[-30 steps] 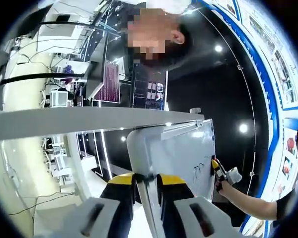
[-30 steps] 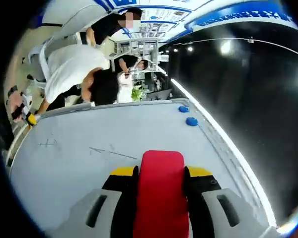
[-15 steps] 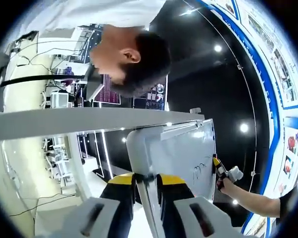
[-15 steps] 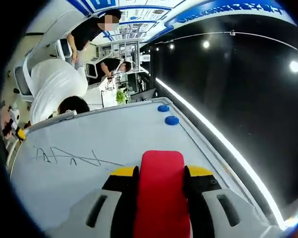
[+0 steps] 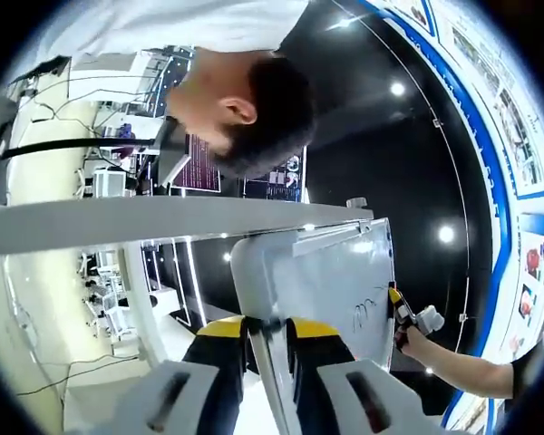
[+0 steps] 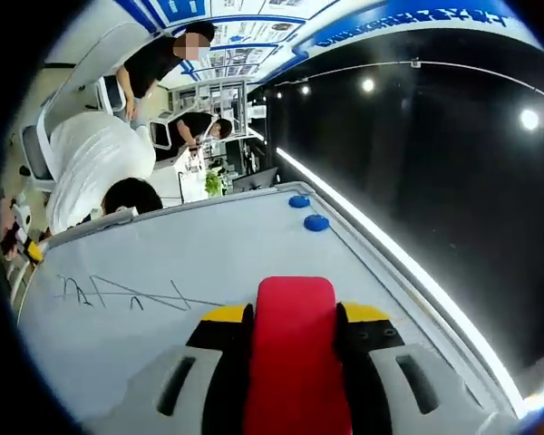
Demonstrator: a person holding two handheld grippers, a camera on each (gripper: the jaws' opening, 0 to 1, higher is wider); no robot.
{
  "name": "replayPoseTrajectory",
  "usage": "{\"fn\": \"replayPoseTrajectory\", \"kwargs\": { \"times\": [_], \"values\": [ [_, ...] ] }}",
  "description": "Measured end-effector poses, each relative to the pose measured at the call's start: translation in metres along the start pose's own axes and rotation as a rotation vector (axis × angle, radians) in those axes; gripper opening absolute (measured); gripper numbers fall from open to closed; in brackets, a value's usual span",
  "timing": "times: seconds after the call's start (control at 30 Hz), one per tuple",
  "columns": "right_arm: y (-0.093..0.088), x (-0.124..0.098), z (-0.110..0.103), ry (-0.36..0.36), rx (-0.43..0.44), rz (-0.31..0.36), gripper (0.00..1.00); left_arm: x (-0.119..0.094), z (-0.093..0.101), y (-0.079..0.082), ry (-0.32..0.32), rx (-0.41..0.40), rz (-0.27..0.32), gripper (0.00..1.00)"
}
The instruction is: Wipe the writing off the whiteboard with the eraser
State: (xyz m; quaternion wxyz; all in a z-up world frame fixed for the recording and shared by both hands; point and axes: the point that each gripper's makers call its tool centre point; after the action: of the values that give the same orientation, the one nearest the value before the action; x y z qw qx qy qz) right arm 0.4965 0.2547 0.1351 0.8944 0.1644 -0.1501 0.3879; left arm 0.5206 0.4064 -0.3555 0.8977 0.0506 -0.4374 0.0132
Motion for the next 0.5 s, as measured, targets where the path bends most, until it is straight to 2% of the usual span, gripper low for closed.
{"fn": "replayPoseTrajectory", "kwargs": {
  "times": [0.5],
  "values": [
    [0.003,0.000,-0.026,0.062,-0.039,0.021,0.39,0.000,-0.001,0.000,0.003,0.000,-0.001,0.20]
  ]
}}
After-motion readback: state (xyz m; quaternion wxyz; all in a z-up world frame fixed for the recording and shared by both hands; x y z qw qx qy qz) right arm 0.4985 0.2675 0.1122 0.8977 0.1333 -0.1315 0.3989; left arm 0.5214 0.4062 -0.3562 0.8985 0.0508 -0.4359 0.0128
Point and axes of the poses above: the point that each gripper's makers call its tool centre point, and the gripper's own axes: x roughly forward along the fingers, z roughly to its right, y roughly out of its top, and after that the axes turned 7 degrees about -y, right-handed
